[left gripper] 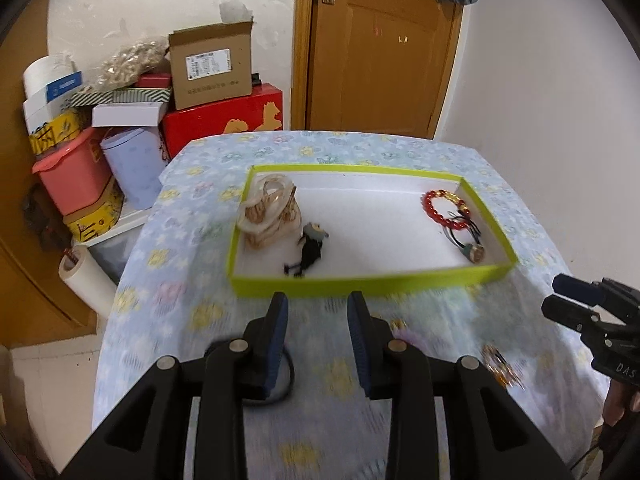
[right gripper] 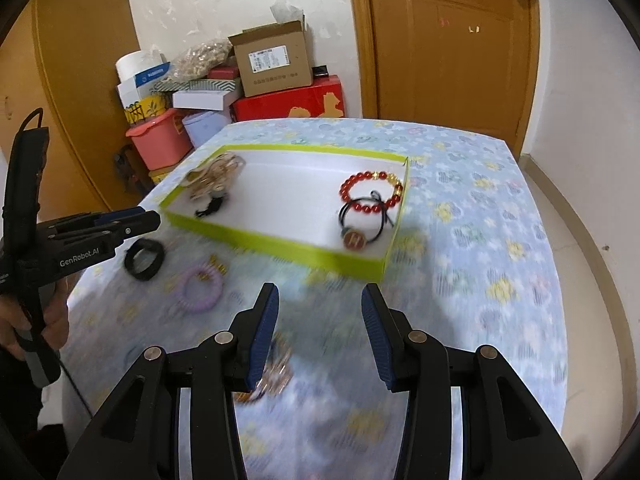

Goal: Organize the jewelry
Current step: 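Withdraw both open tools from the box back over the table, then lower the left tool onto the black watch band and grasp it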

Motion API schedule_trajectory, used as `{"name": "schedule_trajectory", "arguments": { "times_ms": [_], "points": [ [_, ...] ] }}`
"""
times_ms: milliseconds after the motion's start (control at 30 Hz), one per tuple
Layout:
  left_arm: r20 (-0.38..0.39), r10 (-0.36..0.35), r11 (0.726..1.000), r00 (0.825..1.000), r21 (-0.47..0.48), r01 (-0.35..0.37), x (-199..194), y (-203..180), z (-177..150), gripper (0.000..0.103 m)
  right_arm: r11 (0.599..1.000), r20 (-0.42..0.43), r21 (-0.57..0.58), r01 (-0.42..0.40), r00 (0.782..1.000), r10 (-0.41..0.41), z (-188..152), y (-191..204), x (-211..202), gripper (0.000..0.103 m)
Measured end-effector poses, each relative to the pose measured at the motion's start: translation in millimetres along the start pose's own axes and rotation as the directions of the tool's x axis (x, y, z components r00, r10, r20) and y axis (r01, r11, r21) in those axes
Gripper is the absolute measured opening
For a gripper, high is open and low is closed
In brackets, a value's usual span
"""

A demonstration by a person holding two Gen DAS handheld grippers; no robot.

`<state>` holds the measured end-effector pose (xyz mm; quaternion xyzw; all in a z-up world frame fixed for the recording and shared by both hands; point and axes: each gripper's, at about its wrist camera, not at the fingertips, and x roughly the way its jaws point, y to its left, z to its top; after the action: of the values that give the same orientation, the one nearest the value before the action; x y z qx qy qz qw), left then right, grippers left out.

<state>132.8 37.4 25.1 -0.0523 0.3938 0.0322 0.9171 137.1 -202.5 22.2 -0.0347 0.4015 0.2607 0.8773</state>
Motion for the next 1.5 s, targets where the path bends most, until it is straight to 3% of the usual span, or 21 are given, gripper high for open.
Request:
{"name": "schedule_trajectory", "arguments": {
  "times_ms": [433,833,1200,1500],
  "points": [
    [0.042,0.011,1.000,0.999,0.009,-0.012,-65,-15,-44,0.032,1.000,-0.013,-0.018,-0.012,1.000,0.012,-49,33,-47,0.044],
    [0.077,0.017,1.000,0.997,0.016,-0.018,-94,-20,-59,0.032,0.999,0.002,-0.046,-0.022,1.000,0.022,-61,49,-64,0.044],
    [0.077,0.018,1.000,0.997,0.007,-0.019,-97,-15,-67,0.032,0.998,-0.005,-0.057,-0.034,0.999,0.034,-65,57,-64,0.044],
    [0.048,0.014,0.998,0.999,-0.056,-0.012,-82,14,-74,0.032,0.998,-0.028,-0.052,-0.037,0.999,0.036,-63,57,-52,0.044]
  ]
}}
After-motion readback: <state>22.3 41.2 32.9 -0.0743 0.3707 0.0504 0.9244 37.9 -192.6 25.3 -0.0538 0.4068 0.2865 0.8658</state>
